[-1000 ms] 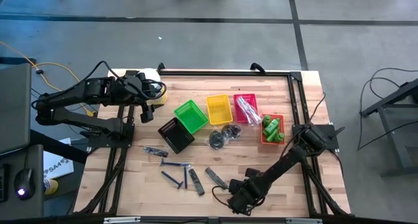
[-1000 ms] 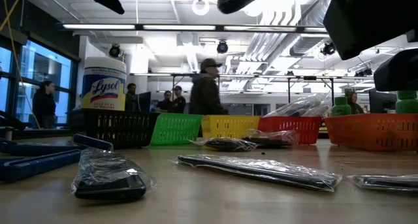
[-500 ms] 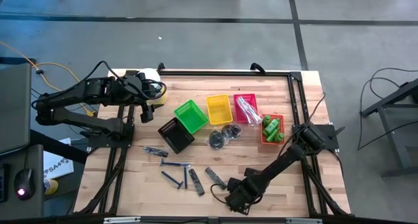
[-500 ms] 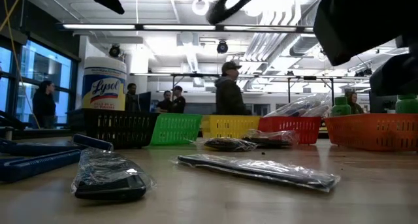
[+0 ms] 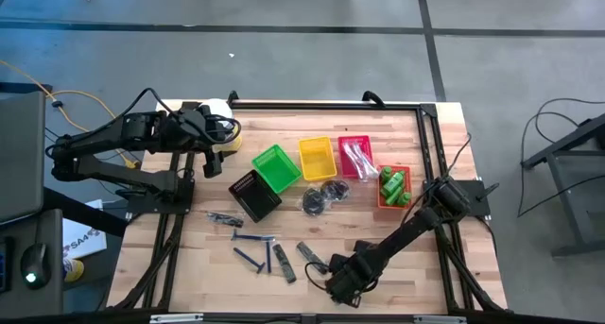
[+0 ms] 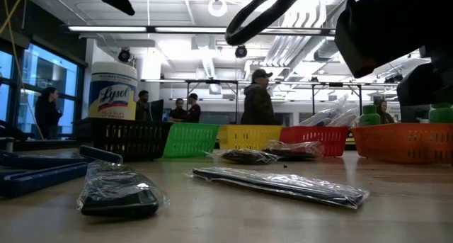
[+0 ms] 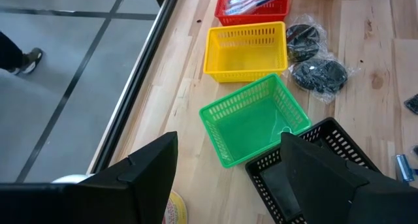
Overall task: Pick & Place Travel size toiletries
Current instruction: Put the black hair comb into the yellow bin
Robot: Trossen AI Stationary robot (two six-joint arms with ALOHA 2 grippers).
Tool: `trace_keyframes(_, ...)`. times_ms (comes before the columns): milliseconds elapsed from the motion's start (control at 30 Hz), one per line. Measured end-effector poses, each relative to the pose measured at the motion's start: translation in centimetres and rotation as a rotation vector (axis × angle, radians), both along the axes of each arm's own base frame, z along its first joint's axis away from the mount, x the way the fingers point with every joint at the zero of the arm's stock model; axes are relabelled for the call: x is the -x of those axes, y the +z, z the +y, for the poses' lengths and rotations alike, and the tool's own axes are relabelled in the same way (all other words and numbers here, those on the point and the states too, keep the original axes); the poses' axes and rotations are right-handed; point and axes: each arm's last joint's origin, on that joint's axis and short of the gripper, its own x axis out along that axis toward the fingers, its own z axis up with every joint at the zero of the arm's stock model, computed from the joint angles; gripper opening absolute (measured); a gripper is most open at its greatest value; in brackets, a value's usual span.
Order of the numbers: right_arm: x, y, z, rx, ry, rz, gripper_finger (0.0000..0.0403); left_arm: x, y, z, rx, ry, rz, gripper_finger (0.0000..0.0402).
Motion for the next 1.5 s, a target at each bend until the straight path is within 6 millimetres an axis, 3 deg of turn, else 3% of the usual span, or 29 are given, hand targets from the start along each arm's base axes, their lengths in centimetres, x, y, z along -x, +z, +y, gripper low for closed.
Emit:
trace_keyframes(400, -1.6, 2.5, -3.9, 0.038, -0.047, -0.052, 0.0002, 0.0, 0.0, 0.0, -0.005, -0.005, 0.003, 0.026)
trace_keyframes(767, -2.6, 6.1, -7.8, 0.003, -0.058, -0.129, 0.0002, 0.0, 0.0, 0.0, -0.005, -0.005, 0.003, 0.026)
trace_keyframes(1200, -2.4, 11.7, -13.6, 0.019, -0.079, -0.275, 0.0002, 0.0, 0.0, 0.0, -0.004, -0.004, 0.003, 0.026)
trace_keyframes(1500, -2.9, 13.5, -18.1, 0.088, -0.141, -0.367, 0.0003, 0.0, 0.0, 0.0, -0.003, -0.004, 0.002, 0.026)
